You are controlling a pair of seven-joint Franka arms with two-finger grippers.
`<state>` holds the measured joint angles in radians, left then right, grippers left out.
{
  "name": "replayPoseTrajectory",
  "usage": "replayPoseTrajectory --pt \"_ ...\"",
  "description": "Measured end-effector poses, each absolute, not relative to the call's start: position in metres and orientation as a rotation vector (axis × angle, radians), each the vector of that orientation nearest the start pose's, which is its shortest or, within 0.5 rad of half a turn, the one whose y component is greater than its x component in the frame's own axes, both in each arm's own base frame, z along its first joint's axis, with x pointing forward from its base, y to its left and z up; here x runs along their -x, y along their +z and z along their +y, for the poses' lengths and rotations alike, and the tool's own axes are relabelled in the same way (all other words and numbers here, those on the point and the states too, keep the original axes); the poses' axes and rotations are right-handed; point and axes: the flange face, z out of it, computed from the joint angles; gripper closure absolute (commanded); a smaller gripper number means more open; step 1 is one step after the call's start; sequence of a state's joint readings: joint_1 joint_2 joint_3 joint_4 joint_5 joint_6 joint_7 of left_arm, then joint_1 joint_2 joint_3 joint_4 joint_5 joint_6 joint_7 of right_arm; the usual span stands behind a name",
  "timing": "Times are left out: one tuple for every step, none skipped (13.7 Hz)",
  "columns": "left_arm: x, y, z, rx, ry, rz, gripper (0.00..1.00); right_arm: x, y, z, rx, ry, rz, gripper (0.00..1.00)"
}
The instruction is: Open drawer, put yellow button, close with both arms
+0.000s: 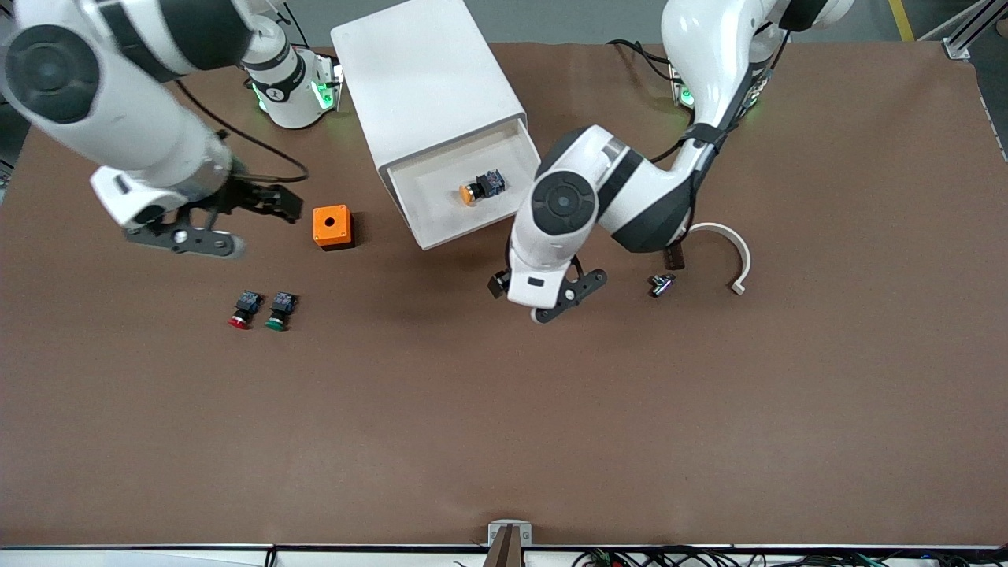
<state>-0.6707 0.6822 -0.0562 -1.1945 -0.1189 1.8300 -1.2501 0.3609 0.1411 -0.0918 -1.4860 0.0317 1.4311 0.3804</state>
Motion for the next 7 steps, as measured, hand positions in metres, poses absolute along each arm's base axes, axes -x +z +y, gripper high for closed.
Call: replayPoseTrajectory --pt "-0.542 0.377 -0.499 3.050 0.232 -0.857 0.00 -0.561 0.574 0.139 3.160 0.324 0.136 0.00" --pt "-0.533 0.373 -0.507 3.048 0.233 -0.827 0.00 -0.564 0.575 0.117 3.152 0.340 0.099 0.00" --pt "-0.525 0.369 -0.514 3.044 0.239 -0.804 0.00 -0.566 0.580 0.096 3.143 0.350 0.066 0.00" --pt "-0.519 0.365 -0.519 3.041 0.245 -0.786 0.00 -0.568 0.586 0.075 3.133 0.351 0.041 0.00" --pt "-0.513 0.362 -0.525 3.041 0.249 -0.768 0.00 -0.569 0.591 0.056 3.125 0.348 0.019 0.00" --pt "-0.506 0.361 -0.531 3.044 0.250 -0.749 0.00 -0.570 0.595 0.038 3.117 0.343 0.004 0.00" --pt "-0.501 0.361 -0.536 3.046 0.250 -0.734 0.00 -0.571 0.596 0.021 3.111 0.339 -0.003 0.00"
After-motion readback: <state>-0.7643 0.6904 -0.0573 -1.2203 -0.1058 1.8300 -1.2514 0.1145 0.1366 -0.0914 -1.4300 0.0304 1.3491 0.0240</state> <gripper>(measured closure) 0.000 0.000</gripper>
